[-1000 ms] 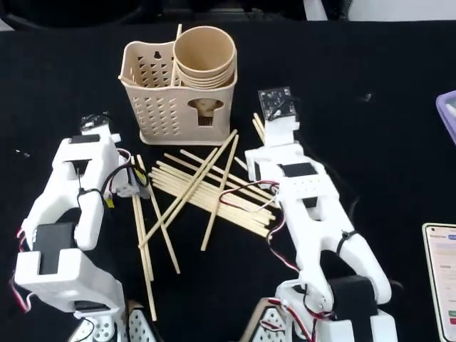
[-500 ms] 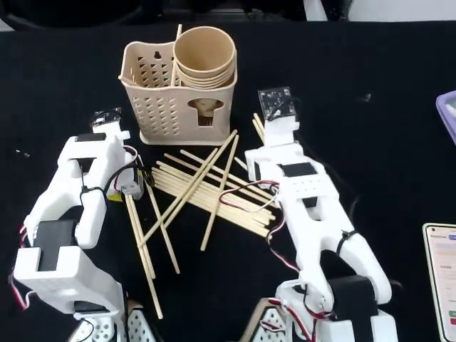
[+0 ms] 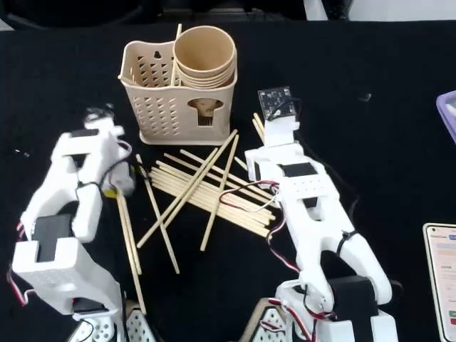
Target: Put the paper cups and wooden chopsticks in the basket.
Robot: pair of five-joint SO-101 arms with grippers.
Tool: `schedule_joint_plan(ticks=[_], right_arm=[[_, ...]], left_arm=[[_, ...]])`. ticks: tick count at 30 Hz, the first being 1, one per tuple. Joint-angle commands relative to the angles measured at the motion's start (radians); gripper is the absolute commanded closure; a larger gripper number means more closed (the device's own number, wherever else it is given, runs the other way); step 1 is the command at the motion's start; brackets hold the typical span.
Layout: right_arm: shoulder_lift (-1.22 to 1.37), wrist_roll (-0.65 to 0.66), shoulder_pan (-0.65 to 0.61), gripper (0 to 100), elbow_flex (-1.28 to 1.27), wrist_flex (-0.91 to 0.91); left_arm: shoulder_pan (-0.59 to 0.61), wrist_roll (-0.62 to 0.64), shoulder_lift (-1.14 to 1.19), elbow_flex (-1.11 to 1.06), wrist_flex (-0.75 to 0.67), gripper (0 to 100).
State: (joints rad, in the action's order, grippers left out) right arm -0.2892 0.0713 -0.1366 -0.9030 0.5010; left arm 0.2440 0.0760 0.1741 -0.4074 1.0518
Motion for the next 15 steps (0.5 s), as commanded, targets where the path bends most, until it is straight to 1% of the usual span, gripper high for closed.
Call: schedule_joint_plan(ticks=[1,5,11,15], right_arm=[[-0.050,0.009,-0.002,87.7,0.004,-0.020],[-0.050,0.009,0.000,87.7,0.004,-0.020],[-0.050,0.011,-0.002,87.7,0.004,-0.020],[-0.050,0.011,-0.002,87.7,0.004,-0.020]], left_arm=[[0.114,-0.011,0.005,0.147,-0.017,97],[0.165,-0.008,0.005,0.194,-0.017,97],[0.203,-0.014,0.005,0.168,-0.017,96],[0.200,-0.086,0.002,0.136,0.000,82]])
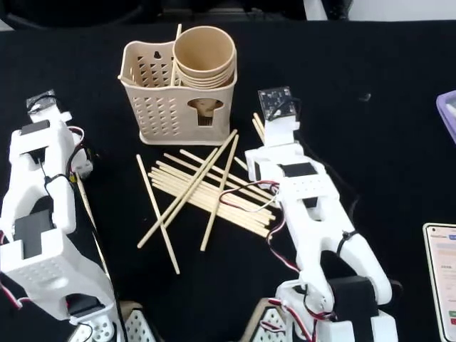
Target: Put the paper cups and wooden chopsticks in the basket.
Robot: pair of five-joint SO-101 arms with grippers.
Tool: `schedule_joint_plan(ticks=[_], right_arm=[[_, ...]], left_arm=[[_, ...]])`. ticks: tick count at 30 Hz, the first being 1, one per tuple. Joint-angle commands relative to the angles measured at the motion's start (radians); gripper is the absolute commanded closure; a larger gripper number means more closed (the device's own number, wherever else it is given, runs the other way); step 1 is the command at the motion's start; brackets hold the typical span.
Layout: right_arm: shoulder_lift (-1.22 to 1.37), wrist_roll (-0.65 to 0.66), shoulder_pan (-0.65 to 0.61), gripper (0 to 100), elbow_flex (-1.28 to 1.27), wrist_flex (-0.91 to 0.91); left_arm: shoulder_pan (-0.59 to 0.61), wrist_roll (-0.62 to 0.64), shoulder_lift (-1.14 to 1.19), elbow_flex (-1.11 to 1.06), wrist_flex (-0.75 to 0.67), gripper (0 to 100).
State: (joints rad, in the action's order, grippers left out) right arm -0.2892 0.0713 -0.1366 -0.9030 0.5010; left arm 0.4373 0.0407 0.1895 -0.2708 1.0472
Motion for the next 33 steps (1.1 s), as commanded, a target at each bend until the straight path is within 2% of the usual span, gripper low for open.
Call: schedule_joint_plan(ticks=[1,5,7,16,18,21,28,33], right_arm=[[-0.050,0.011,-0.002,87.7,0.004,-0.020],[-0.050,0.011,-0.002,87.7,0.004,-0.020],[-0.050,0.011,-0.002,87.7,0.004,-0.021],[-0.050,0.011,-0.002,87.7,0.004,-0.020],[-0.050,0.011,-0.002,87.7,0.004,-0.020],[-0.050,0.011,-0.002,87.7,0.004,-0.018],[-0.050,0.011,-0.002,87.7,0.004,-0.018],[-0.050,0.011,-0.002,87.7,-0.004,-0.023]], left_arm=[[0.007,-0.068,-0.012,-0.001,0.029,79],[0.012,-0.135,-0.012,-0.008,0.144,77],[0.013,-0.155,-0.011,-0.030,0.157,77],[0.010,-0.164,-0.011,-0.180,-0.040,77],[0.005,-0.163,-0.011,-0.193,-0.057,83],[0.001,-0.161,-0.011,-0.193,-0.063,97],[0.002,-0.161,-0.032,-0.165,-0.046,97],[0.002,-0.164,-0.127,0.008,0.103,97]])
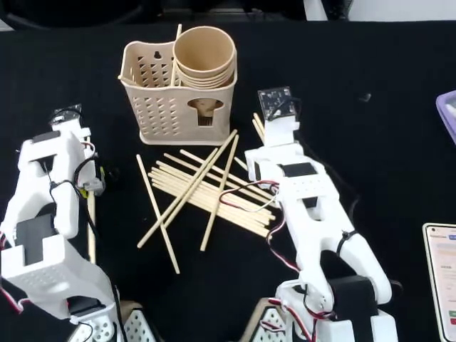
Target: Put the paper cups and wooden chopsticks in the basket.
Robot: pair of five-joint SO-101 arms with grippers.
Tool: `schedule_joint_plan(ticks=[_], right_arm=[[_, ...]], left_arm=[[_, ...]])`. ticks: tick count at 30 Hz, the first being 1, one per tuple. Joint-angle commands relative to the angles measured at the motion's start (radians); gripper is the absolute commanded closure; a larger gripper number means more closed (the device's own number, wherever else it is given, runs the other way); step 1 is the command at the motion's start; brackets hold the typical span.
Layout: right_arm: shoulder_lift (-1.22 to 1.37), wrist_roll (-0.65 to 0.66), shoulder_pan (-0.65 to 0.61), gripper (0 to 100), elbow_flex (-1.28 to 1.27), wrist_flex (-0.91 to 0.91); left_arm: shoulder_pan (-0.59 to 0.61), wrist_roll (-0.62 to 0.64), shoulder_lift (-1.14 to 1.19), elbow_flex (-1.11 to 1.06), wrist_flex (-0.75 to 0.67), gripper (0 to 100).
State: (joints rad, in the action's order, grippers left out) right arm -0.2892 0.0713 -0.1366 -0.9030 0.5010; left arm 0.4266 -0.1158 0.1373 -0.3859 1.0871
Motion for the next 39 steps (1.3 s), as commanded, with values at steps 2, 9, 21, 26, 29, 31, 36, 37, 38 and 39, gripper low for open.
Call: schedule_joint_plan(ticks=[2,9,21,26,29,31,36,37,38,39], right_arm=[[-0.050,0.011,-0.002,87.7,-0.010,-0.025],[-0.050,0.011,-0.003,87.7,-0.012,-0.026],[-0.050,0.011,-0.003,87.7,-0.010,-0.026],[-0.050,0.011,-0.003,87.7,-0.010,-0.026],[-0.050,0.011,-0.003,87.7,-0.010,-0.026],[-0.050,0.011,-0.003,87.7,-0.010,-0.026],[-0.050,0.011,-0.003,87.7,-0.010,-0.026],[-0.050,0.011,-0.003,87.7,-0.010,-0.026],[-0.050,0.011,-0.003,87.7,-0.010,-0.026],[-0.050,0.011,-0.003,87.7,-0.010,-0.026]], left_arm=[[0.015,-0.009,-0.127,0.205,0.124,97],[0.010,-0.005,-0.315,0.298,0.210,97],[-0.001,0.164,-0.580,0.283,-0.054,97],[-0.093,0.230,-0.698,0.286,-0.193,97],[-0.163,0.267,-0.732,0.289,-0.299,97],[-0.202,0.315,-0.735,0.289,-0.385,97],[-0.269,0.414,-0.736,0.291,-0.623,97],[-0.283,0.417,-0.736,0.291,-0.661,97],[-0.295,0.416,-0.736,0.291,-0.698,97],[-0.311,0.414,-0.735,0.291,-0.733,97]])
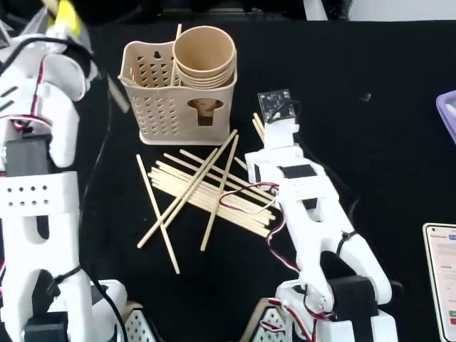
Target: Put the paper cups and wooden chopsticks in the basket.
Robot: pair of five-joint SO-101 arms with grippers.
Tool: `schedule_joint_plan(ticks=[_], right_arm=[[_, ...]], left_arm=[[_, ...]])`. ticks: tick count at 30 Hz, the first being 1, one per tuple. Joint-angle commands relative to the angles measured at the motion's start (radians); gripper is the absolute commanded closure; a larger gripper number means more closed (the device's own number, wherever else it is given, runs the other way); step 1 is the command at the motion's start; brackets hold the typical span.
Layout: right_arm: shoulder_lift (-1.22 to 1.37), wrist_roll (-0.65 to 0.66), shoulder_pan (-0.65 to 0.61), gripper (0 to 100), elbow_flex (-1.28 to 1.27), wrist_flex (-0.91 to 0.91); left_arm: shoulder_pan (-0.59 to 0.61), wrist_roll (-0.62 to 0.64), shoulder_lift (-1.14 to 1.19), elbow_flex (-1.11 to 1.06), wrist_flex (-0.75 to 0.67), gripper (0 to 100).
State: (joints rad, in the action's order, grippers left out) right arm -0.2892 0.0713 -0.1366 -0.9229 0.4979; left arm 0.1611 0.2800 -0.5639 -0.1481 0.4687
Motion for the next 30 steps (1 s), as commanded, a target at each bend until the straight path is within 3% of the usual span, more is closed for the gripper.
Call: schedule_joint_plan(ticks=[1,11,21,26,30], right_arm=[[-0.050,0.011,-0.003,87.7,0.010,-0.023],[-0.050,0.011,-0.003,87.6,0.010,-0.023],[-0.050,0.011,-0.003,87.6,0.010,-0.023],[-0.050,0.011,-0.003,87.6,0.010,-0.023],[-0.050,0.011,-0.003,87.6,0.012,-0.023]], left_arm=[[-0.059,0.018,-0.034,0.053,-0.149,97],[-0.122,0.015,0.110,0.053,-0.351,97],[-0.119,0.014,0.328,0.024,-0.353,97],[-0.124,-0.106,0.328,-0.044,-0.351,97],[-0.124,-0.138,0.321,-0.096,-0.347,88]])
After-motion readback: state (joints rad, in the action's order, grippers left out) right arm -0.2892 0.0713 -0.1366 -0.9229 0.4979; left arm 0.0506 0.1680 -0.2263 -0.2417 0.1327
